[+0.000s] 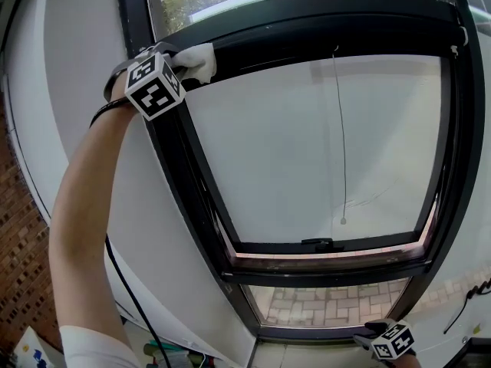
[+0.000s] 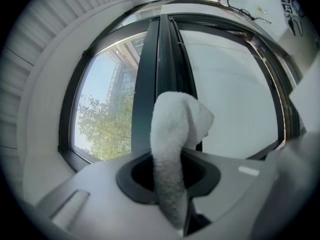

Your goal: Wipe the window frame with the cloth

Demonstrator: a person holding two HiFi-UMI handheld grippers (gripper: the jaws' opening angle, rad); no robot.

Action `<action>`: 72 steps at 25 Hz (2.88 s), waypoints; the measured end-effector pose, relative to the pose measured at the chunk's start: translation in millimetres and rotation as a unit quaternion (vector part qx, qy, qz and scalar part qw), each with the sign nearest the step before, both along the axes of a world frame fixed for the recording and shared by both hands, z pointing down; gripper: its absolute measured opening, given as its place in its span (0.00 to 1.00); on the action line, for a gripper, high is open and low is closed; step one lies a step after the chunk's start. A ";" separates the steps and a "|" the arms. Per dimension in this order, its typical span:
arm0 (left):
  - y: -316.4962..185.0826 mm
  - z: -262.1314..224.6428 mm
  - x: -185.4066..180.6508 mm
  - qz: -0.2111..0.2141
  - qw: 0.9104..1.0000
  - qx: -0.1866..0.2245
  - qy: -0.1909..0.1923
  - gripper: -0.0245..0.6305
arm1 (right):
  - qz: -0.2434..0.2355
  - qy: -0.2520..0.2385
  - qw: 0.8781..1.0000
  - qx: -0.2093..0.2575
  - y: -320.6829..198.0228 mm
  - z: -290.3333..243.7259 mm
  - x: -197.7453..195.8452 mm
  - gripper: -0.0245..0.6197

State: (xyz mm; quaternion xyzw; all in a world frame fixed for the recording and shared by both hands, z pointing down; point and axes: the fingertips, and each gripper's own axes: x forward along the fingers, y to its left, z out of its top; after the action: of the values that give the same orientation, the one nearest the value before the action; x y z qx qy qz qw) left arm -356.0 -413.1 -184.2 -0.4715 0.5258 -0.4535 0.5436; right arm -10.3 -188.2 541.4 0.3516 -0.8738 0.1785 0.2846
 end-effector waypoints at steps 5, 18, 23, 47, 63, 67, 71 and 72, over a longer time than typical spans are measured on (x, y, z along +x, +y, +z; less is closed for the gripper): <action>6.1 1.9 69.8 0.042 0.999 -0.006 0.001 0.20 | 0.013 -0.003 1.000 0.004 6.7 -2.6 32.4 0.34; 2.6 15.1 230.8 0.090 0.996 -0.023 0.013 0.20 | 0.034 -0.007 0.999 0.006 21.6 -2.0 125.6 0.34; 5.9 14.1 268.2 0.108 0.994 -0.019 0.026 0.20 | 0.029 -0.007 1.000 0.010 22.4 -4.0 150.7 0.34; 28.8 17.3 490.2 0.176 0.983 -0.024 0.038 0.20 | 0.064 0.005 0.998 0.012 74.5 3.2 265.4 0.34; 26.7 28.9 626.2 0.213 0.976 -0.023 0.024 0.19 | 0.154 -0.024 0.988 0.003 114.9 26.1 313.1 0.34; 27.5 27.7 624.6 0.215 0.976 -0.021 0.019 0.19 | 0.154 -0.026 0.988 0.001 113.2 27.8 309.4 0.34; 40.5 31.7 623.2 0.234 0.972 -0.021 0.017 0.19 | 0.138 -0.020 0.990 -0.001 108.3 26.1 299.2 0.34; 46.8 32.9 622.7 0.243 0.970 -0.021 0.015 0.19 | 0.133 -0.015 0.991 -0.001 106.3 25.4 297.3 0.34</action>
State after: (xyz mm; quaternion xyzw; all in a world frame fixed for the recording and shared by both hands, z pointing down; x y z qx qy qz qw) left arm 266.7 -366.3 -151.3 -0.6033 0.3941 -0.3114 0.6194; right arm 287.0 -81.9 566.8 0.4616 -0.8233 0.2211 0.2453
